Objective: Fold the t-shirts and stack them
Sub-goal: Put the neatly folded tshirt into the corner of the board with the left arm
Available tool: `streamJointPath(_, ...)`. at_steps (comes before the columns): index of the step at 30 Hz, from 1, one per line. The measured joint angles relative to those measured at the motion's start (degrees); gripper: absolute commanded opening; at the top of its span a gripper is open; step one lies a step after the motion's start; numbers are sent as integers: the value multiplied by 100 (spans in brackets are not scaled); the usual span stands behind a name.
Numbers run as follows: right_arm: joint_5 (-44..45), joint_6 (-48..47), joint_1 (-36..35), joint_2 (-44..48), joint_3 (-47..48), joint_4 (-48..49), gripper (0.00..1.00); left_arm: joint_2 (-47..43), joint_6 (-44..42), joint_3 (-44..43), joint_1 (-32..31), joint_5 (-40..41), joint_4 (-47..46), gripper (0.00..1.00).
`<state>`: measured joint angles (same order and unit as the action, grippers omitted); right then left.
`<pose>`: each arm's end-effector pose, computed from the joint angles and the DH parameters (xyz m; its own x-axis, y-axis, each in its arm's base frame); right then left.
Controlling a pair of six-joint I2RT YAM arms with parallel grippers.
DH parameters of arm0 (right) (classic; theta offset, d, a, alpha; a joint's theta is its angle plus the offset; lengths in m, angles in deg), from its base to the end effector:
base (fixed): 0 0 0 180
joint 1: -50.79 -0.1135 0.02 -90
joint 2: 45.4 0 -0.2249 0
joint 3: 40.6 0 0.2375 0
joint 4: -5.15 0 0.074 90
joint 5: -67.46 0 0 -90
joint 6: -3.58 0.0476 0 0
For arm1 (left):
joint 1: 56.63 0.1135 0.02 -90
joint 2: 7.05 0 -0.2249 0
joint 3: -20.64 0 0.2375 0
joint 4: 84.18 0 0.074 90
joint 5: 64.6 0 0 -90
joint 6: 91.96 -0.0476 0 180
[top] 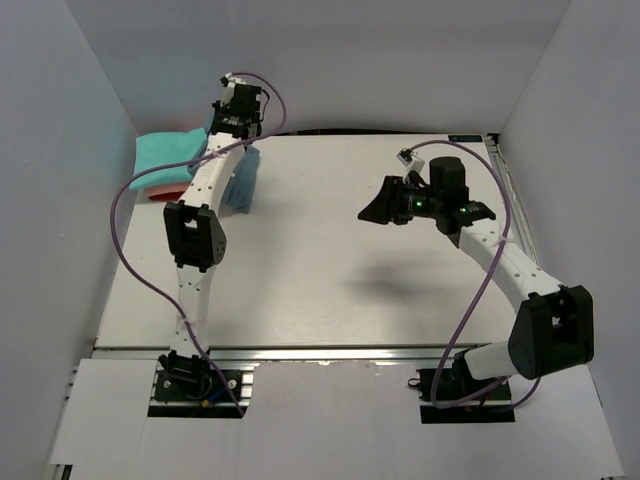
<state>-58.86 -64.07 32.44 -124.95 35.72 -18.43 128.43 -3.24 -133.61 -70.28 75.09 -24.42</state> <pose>0.2916 0.1264 0.2706 -0.6832 0.0962 -0.7239 -0.5359 0.6074 0.5865 0.4792 -0.0790 0.2789 -0.6463 0.1718 -0.7435 -0.3923 0.7608 0.5169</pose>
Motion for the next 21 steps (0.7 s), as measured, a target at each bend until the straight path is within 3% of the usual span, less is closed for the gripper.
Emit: streamJointPath(21, -35, 170, -15, 105, -343, 284, 59, -444, -555, -234, 31, 28, -511, 0)
